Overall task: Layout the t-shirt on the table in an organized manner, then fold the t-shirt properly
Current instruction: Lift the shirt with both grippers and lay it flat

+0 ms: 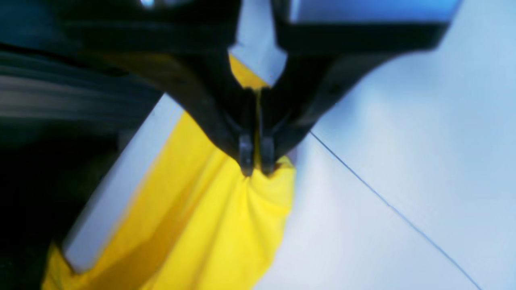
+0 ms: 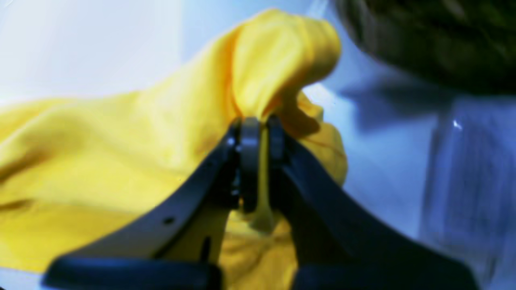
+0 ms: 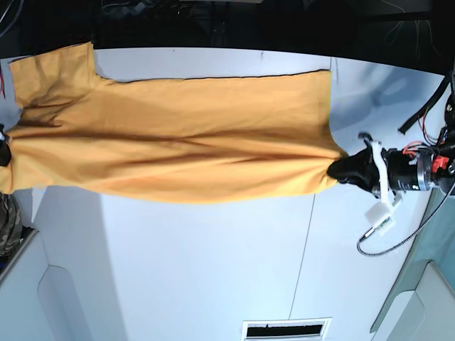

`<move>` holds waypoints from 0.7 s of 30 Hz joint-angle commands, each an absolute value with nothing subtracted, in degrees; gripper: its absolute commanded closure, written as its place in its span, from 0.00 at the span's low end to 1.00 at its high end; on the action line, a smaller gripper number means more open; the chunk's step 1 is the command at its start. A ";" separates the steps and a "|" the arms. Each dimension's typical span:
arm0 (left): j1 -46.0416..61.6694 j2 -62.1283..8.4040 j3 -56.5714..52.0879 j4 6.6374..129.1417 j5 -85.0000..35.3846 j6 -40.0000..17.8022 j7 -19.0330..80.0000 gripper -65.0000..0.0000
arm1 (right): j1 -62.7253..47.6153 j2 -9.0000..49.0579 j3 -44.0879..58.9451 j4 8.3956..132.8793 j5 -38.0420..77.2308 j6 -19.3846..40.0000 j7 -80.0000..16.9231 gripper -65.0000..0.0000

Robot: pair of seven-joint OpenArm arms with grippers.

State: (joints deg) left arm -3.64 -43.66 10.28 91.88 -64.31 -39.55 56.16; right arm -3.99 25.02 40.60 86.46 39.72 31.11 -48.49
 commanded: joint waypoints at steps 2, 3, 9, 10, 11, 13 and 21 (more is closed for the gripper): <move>1.63 -44.95 10.07 93.80 -63.86 -40.00 55.66 1.00 | -6.87 25.50 42.92 87.39 41.36 32.01 -46.98 1.00; 4.21 -44.73 10.07 93.60 -61.78 -40.00 55.09 1.00 | -8.88 25.10 43.40 87.26 41.34 32.01 -46.24 1.00; 10.48 -38.54 10.07 85.19 -48.49 -40.00 44.64 0.76 | -12.99 21.02 42.76 81.62 40.77 31.94 -43.77 1.00; 10.33 -37.39 10.07 83.74 -47.31 -40.00 43.24 0.69 | -12.84 20.67 42.63 80.01 40.49 31.92 -42.87 0.95; 10.31 -36.53 10.07 82.70 -46.59 -40.00 42.26 0.63 | -12.73 20.49 42.50 78.59 40.49 31.92 -42.13 0.81; 10.31 -35.40 10.07 81.95 -46.30 -40.00 42.26 0.59 | -12.75 20.45 42.50 76.69 40.53 31.92 -41.21 0.57; 8.58 -35.29 5.02 87.11 -52.10 -40.00 49.76 0.59 | -12.75 20.78 42.92 84.16 42.04 31.75 -41.95 0.52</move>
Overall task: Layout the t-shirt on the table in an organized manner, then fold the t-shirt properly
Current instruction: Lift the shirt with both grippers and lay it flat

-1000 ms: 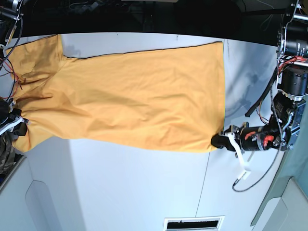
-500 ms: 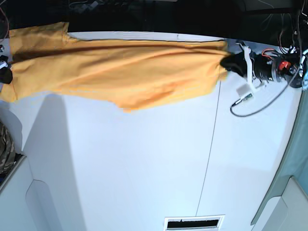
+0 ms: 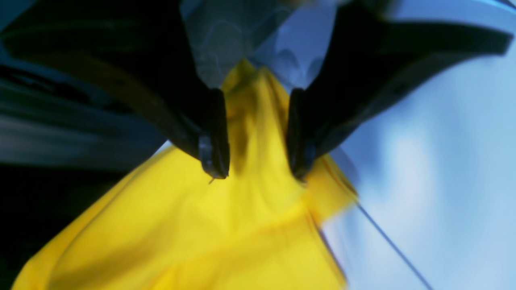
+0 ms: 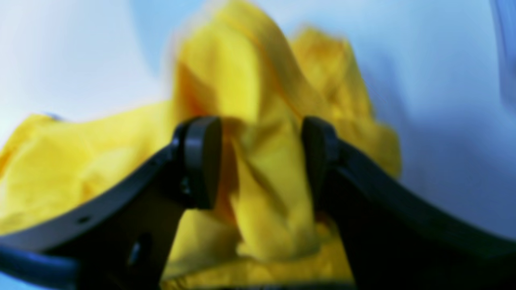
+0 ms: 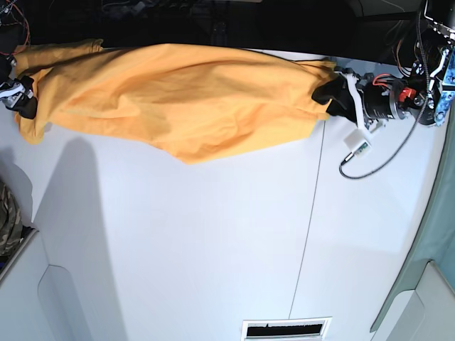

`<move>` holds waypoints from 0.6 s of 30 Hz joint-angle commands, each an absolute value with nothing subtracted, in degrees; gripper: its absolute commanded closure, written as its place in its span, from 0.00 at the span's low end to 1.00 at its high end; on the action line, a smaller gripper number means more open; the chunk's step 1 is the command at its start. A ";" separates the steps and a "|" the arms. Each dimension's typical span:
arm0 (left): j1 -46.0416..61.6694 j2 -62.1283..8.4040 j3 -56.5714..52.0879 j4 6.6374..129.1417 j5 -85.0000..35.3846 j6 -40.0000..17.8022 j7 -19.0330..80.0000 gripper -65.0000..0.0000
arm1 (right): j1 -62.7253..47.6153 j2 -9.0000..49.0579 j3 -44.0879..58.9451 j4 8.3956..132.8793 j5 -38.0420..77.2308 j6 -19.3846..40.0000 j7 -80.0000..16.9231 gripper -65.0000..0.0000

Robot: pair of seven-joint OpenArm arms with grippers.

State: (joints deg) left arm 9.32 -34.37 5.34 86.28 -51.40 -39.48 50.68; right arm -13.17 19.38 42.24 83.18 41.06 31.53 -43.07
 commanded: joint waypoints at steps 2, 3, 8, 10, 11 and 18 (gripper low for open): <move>8.60 -35.48 2.37 89.91 -55.44 -40.00 51.81 0.59 | -12.73 21.04 43.07 87.53 42.00 31.75 -42.46 0.52; 8.60 -35.68 1.08 91.24 -56.64 -40.00 52.16 0.59 | -12.69 21.12 43.11 89.03 42.00 31.75 -42.44 0.52; 8.43 -36.21 -4.86 94.74 -58.50 -40.00 47.86 0.59 | -10.41 21.10 43.09 91.13 39.11 30.28 -41.82 0.52; 8.40 -36.14 -5.32 94.59 -54.41 -40.00 43.16 0.59 | -8.58 21.12 42.98 89.80 37.76 29.71 -40.71 0.52; 8.38 -35.86 -5.23 94.24 -51.90 -40.00 40.62 0.59 | -7.33 21.12 42.98 88.68 36.86 29.54 -40.27 0.52; -1.43 -31.03 1.78 81.47 -45.93 -40.00 37.98 0.53 | 3.53 21.26 36.56 76.34 31.94 29.36 -40.38 0.52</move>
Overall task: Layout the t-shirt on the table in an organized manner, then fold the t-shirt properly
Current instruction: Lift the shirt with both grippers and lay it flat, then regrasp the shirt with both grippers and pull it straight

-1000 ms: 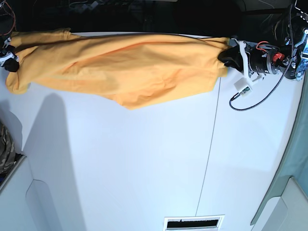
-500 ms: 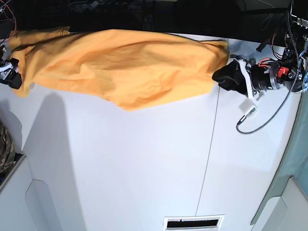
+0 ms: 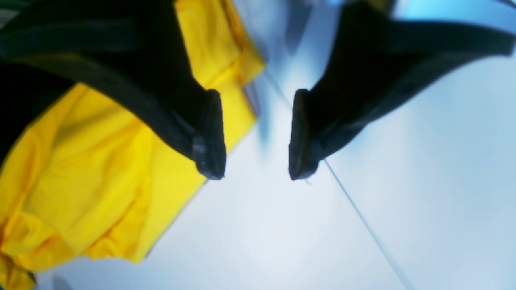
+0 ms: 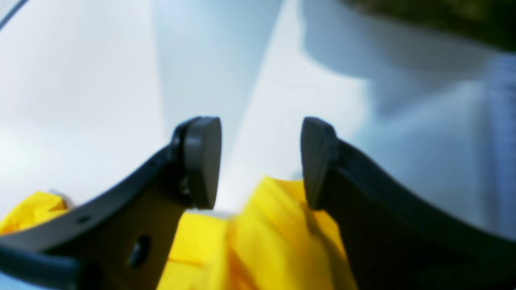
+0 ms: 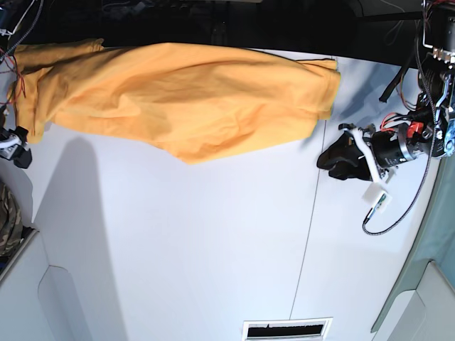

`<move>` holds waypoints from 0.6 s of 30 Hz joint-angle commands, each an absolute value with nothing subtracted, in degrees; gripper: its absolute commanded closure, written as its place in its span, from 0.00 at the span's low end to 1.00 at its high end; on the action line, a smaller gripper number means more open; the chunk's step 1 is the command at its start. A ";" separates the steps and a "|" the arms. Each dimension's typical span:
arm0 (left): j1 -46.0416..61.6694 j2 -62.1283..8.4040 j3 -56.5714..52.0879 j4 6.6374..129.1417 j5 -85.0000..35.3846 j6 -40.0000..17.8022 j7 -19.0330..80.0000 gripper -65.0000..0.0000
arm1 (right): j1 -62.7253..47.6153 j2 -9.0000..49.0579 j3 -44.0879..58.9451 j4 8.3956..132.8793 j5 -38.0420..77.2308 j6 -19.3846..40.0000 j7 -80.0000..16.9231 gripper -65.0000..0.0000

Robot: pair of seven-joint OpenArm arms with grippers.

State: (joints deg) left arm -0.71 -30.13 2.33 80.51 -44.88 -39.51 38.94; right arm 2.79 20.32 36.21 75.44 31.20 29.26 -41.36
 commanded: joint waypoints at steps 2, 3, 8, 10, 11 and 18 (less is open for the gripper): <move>-4.80 -29.54 5.93 77.14 -42.96 -40.00 38.02 0.51 | 4.78 21.23 32.56 73.45 28.36 29.30 -40.88 0.52; -6.04 -28.93 7.92 75.31 -42.00 -40.00 38.04 0.51 | 4.71 21.26 30.70 72.53 27.03 28.69 -41.23 0.52; -8.60 -27.14 16.08 72.27 -41.74 -40.00 38.96 0.51 | 1.54 21.10 27.92 71.94 25.93 25.65 -42.17 0.52; -8.69 -26.59 17.50 72.25 -41.21 -40.00 38.76 0.51 | 0.60 21.10 28.51 71.99 25.93 25.71 -41.47 0.52; -8.64 -26.28 17.85 72.25 -40.40 -40.00 38.79 0.51 | 0.38 21.10 28.88 71.99 25.93 25.80 -41.58 0.52; -8.51 -24.56 18.11 72.25 -37.65 -40.00 38.79 0.51 | 0.10 21.08 29.78 71.99 25.93 25.93 -41.87 0.52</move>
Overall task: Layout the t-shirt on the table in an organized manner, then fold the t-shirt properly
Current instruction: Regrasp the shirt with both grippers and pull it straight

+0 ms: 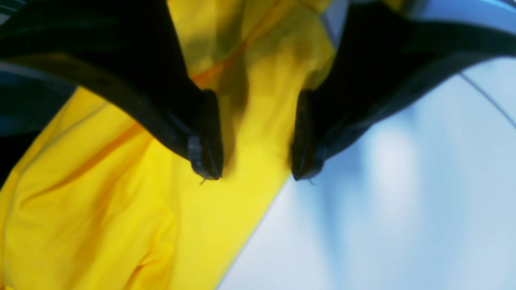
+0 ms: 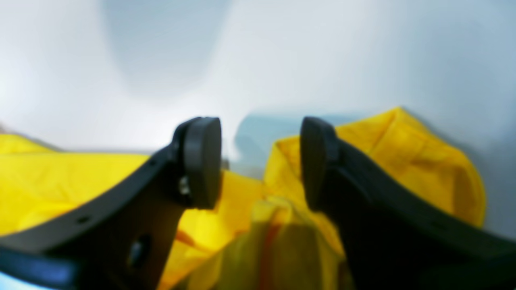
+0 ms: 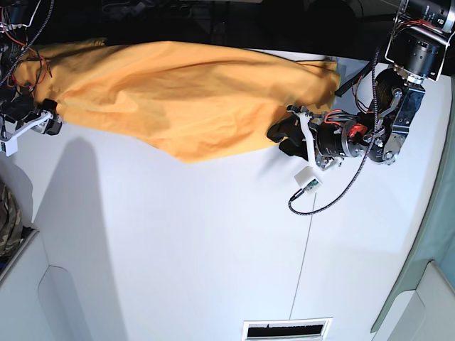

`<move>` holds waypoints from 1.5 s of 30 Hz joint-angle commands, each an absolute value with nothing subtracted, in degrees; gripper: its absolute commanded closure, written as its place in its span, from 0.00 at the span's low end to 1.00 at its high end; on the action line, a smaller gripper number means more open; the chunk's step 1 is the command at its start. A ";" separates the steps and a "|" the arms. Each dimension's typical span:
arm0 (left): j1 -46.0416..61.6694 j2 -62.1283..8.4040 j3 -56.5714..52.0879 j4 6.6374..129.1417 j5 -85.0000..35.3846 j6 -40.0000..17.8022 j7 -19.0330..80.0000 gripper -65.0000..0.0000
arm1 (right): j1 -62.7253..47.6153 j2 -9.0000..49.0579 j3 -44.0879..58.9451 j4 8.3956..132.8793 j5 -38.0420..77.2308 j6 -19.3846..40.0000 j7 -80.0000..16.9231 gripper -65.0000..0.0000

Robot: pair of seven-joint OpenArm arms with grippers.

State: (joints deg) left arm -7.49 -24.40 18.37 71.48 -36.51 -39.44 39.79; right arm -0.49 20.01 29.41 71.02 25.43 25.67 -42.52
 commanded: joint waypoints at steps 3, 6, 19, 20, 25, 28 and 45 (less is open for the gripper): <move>-8.23 -23.46 18.11 71.66 -33.65 -40.00 38.79 0.58 | -0.08 21.08 29.78 71.85 25.89 25.91 -42.89 0.52; -8.23 -22.55 18.11 69.80 -33.17 -40.00 38.79 0.90 | -1.19 21.06 29.76 71.75 25.89 25.41 -42.89 0.60; -15.18 -22.28 18.09 68.49 -33.17 -35.92 40.64 1.00 | 2.90 20.95 29.71 71.64 25.69 25.34 -40.10 1.00; -16.40 -22.44 18.09 68.49 -33.17 -35.53 40.86 1.00 | 4.23 20.95 29.71 71.64 25.69 25.34 -40.12 1.00; -21.61 -23.64 18.09 68.49 -33.23 -35.14 42.87 1.00 | 11.09 21.63 29.71 71.66 27.40 26.98 -41.71 1.00; -24.25 -25.04 18.09 68.49 -33.50 -35.11 42.06 1.00 | 14.48 23.05 29.71 71.66 30.79 27.03 -42.35 1.00; -12.95 -43.75 18.09 88.42 -58.83 -40.00 55.31 1.00 | 3.22 27.79 38.65 76.12 44.56 32.82 -53.69 1.00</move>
